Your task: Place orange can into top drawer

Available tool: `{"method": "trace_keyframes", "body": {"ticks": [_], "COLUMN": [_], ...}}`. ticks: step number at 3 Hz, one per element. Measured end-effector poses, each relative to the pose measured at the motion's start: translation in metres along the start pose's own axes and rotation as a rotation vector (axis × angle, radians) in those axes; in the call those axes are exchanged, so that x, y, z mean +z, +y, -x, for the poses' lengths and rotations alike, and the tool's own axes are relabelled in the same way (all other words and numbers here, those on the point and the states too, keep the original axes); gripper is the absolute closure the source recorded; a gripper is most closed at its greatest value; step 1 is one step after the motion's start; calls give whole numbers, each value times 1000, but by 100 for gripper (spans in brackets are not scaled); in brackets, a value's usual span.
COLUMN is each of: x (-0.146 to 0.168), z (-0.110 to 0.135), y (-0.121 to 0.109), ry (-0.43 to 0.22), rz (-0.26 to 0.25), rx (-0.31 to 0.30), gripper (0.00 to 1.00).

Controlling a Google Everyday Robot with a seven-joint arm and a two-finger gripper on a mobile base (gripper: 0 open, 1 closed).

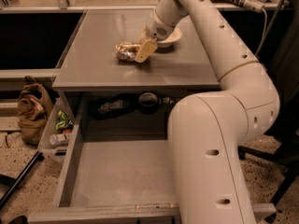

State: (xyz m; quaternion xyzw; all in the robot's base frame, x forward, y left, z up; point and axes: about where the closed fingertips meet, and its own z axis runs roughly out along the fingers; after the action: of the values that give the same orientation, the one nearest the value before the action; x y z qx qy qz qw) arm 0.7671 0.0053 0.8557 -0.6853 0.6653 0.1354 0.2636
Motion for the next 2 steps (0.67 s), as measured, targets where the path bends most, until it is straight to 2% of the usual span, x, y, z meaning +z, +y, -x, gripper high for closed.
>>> {"method": "trace_keyframes", "body": {"ticks": [1, 2], "x": [-17, -65], "z": [5, 30], "y": [7, 34], "ry": [4, -68], "rz": [-21, -66], "rx": [0, -17], "gripper": [87, 100]}}
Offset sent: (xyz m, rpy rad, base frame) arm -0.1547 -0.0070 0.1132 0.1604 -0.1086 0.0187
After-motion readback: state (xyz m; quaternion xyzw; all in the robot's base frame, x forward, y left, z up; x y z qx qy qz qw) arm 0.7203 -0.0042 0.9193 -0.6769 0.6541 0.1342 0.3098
